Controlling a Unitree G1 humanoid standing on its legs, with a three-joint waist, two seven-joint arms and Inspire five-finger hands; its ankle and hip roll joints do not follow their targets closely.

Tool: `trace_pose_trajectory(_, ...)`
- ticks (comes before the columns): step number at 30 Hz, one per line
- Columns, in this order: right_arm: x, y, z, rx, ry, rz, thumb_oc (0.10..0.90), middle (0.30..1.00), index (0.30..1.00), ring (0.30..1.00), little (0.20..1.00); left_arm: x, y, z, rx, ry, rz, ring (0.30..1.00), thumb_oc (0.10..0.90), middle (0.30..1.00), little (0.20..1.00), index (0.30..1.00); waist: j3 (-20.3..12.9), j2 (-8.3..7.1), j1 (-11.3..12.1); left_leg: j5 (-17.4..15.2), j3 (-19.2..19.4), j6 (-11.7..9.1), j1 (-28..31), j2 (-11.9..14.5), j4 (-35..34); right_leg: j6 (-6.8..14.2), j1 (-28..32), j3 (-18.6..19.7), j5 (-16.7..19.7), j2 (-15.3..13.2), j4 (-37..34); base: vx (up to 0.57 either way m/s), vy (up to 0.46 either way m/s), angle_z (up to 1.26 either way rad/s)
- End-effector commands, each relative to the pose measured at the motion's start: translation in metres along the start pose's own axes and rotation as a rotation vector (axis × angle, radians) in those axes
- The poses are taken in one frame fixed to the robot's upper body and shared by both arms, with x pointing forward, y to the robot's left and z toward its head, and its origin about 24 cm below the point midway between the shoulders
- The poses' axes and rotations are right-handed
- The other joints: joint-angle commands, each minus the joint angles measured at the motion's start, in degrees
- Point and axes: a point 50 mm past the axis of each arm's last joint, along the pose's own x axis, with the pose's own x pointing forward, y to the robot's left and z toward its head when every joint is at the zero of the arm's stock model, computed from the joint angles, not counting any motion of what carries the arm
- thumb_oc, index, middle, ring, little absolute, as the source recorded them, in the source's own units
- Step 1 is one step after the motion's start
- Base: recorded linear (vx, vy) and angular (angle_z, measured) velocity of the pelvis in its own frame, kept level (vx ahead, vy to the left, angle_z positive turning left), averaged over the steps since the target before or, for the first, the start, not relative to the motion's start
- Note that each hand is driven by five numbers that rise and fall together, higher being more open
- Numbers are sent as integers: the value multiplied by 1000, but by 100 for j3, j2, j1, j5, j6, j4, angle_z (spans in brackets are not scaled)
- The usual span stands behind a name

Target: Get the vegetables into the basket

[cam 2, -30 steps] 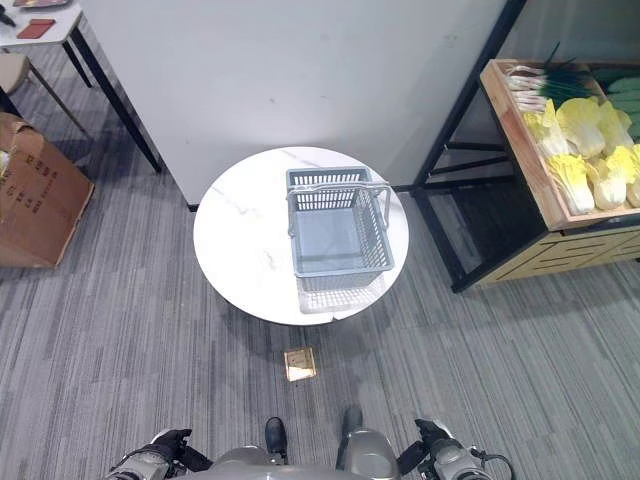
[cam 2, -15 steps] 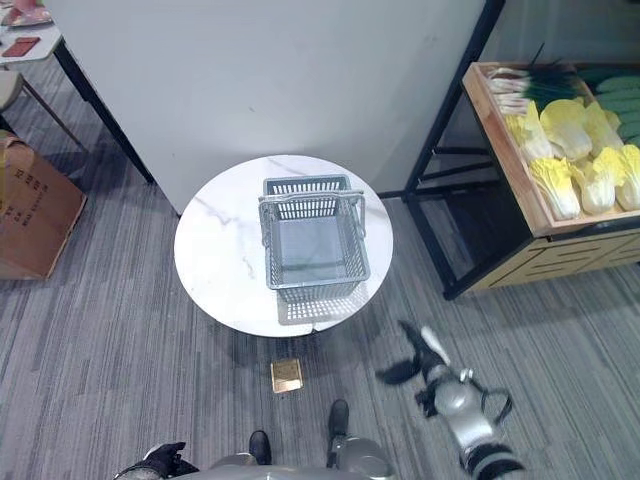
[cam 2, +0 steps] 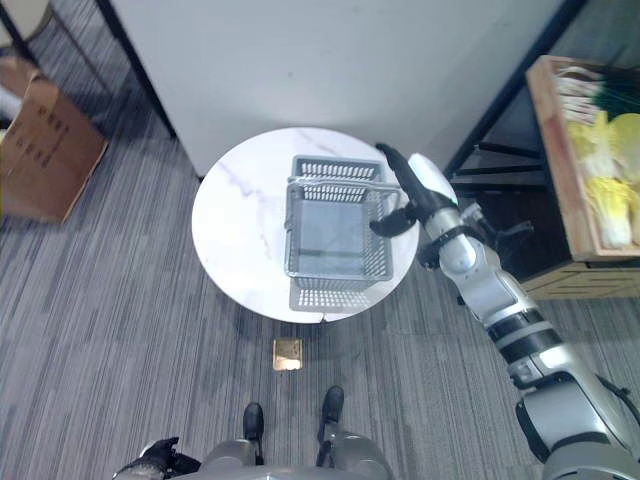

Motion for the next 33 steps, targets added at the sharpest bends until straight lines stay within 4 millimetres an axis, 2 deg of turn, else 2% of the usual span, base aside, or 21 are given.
trace_pose_trajectory(1,29,-68,69,-121,-237,-235,900,1000,1000,1000,1000,1,9,1,-30,36,38,1000,900,1000,1000,1000,483,-399,148,-419,-76,232,-74,-319,1,408,511,140,-632,-90,-6,45,7,10)
trace_pose_trajectory(3,34,-73,74,-154,-238,-237,900,1000,1000,1000,1000,1,11,0,-43,41,42,1000,900,1000,1000,1000,506,-435,178,-413,-90,226,-116,-318,1,412,478,117,-629,-91,-6,35,9,11)
trace_pose_trajectory(4,41,-84,79,-194,-223,-253,900,1000,1000,1000,1000,1,14,-3,-71,49,48,1000,900,1000,1000,1000,582,-506,257,-393,-149,214,-231,-316,1,422,398,95,-610,-87,-6,24,15,18)
trace_pose_trajectory(7,51,-95,80,-226,-183,-265,900,1000,1000,1000,1000,2,18,-1,-90,45,56,1000,900,1000,1000,1000,645,-564,324,-360,-189,205,-387,-312,1,420,270,86,-588,-88,-6,20,28,17)
trace_pose_trajectory(8,60,-107,74,-236,-109,-291,900,1000,1000,1000,1000,2,22,4,-117,28,67,1000,900,1000,1000,1000,729,-595,398,-323,-232,202,-521,-324,1,428,148,89,-556,-85,-6,11,28,21)
trace_pose_trajectory(9,60,-107,75,-236,-111,-291,900,1000,1000,1000,1000,2,21,4,-119,27,66,1000,900,1000,1000,1000,727,-592,391,-321,-231,203,-527,-324,1,428,142,90,-555,-85,-6,27,52,16)
trace_pose_trajectory(10,64,-116,75,-316,-74,-300,900,1000,1000,1000,1000,2,22,7,-130,15,57,1000,900,1000,1000,1000,744,-621,409,-283,-258,210,-639,-340,1,428,40,107,-526,-94,-6,29,37,15)
trace_pose_trajectory(14,68,-129,72,-388,-16,-335,900,1000,1000,1000,1000,2,19,15,-183,-9,40,1000,900,1000,1000,1000,826,-605,452,-237,-328,207,-820,-356,1,432,-111,100,-506,-97,-6,22,34,14)
trace_pose_trajectory(16,70,-140,64,-418,59,-344,900,1000,1000,1000,1000,2,15,21,-205,-32,23,1000,900,1000,1000,1000,897,-561,480,-205,-375,206,-953,-383,1,440,-240,106,-476,-101,-6,36,48,10)
trace_pose_trajectory(22,70,-146,35,-464,237,-323,900,1000,1000,1000,1000,1,5,40,-205,-94,-17,1000,900,1000,1000,1000,967,-443,465,-149,-461,170,-1164,-421,1,461,-420,48,-431,-123,-6,31,26,15)
trace_pose_trajectory(23,70,-144,31,-461,257,-311,400,300,300,300,300,1,4,42,-200,-98,-22,1000,900,1000,1000,1000,963,-428,459,-151,-473,168,-1167,-425,1,462,-421,42,-431,-127,-6,37,18,2)
trace_pose_trajectory(26,71,-136,24,-437,288,-298,400,300,300,300,300,0,0,48,-191,-115,-27,1000,900,1000,1000,1000,957,-379,446,-160,-494,162,-1145,-444,1,463,-396,29,-444,-142,-6,0,0,0)
trace_pose_trajectory(33,78,-119,35,-404,234,-282,400,300,300,300,300,-1,-2,57,-181,-139,-26,1000,900,1000,1000,1000,905,-358,386,-210,-447,176,-970,-450,1,459,-277,94,-480,-151,-6,-16,2,-1)
